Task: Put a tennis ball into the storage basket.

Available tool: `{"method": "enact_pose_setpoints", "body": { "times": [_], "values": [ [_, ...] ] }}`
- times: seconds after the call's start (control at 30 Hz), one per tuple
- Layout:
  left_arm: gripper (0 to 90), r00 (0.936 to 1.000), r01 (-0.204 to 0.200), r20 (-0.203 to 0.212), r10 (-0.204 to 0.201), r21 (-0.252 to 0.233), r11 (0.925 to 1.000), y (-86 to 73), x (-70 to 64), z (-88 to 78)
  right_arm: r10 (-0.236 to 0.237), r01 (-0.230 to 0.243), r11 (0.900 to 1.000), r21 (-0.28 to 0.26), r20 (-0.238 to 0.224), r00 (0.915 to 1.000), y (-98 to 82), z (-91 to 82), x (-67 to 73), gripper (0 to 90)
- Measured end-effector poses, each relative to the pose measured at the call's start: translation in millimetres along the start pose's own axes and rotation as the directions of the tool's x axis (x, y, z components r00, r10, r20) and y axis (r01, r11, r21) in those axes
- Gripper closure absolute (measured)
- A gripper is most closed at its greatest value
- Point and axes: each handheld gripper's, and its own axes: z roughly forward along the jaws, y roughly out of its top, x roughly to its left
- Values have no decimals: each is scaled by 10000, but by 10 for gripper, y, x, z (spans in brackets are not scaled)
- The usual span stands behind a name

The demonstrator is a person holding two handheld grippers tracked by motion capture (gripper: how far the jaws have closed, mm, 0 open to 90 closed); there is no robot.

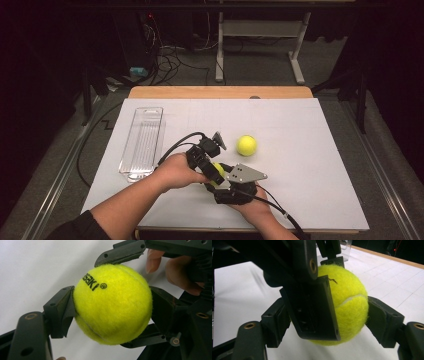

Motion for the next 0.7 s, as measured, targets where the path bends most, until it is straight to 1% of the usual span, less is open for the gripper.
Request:
{"method": "enact_pose_setpoints", "body": {
  "times": [0.07, 0.1, 0.17, 0.2, 0.33, 0.4, 0.53, 0.63, 0.7],
  "values": [
    [270, 10000, 18, -60, -18, 4, 10000, 4, -2, -15, 33, -33, 10000, -20, -1, 10000, 3, 6, -7, 145],
    [269, 9999, 10, -133, -10, -14, 10000, 5, 0, -22, 92, -92, 10000, 3, -36, 10000, 2, 9, -13, 114],
    [269, 9998, 38, -190, -39, -51, 10000, 3, 11, -41, 137, -137, 9999, 32, 51, 9999, -4, 15, -22, 35],
    [270, 9997, 65, -240, -66, -67, 10000, 0, 17, -51, 54, -54, 10000, 31, 73, 10000, -7, 19, -30, 1],
    [270, 9989, 217, -424, -220, -87, 9997, -22, 67, -104, -5, 6, 10000, -32, 140, 9999, -23, -6, -37, 0],
    [270, 9978, 299, -589, -301, -40, 9995, -40, 109, -136, -16, 18, 10000, -70, 195, 9998, -25, -33, -52, 0],
    [270, 9957, 587, -719, -585, 0, 9983, -91, 209, -211, 38, -35, 9999, -97, 345, 9994, -30, -93, -94, 0],
    [270, 9915, 782, -1043, -780, -26, 9969, -135, 278, -270, 105, -100, 9999, -109, 458, 9989, -43, -134, -133, 0],
    [270, 9896, 925, -1100, -926, -63, 9957, -170, 338, -328, 52, -48, 10000, -77, 528, 9986, -54, -168, -162, 0]
  ]
}}
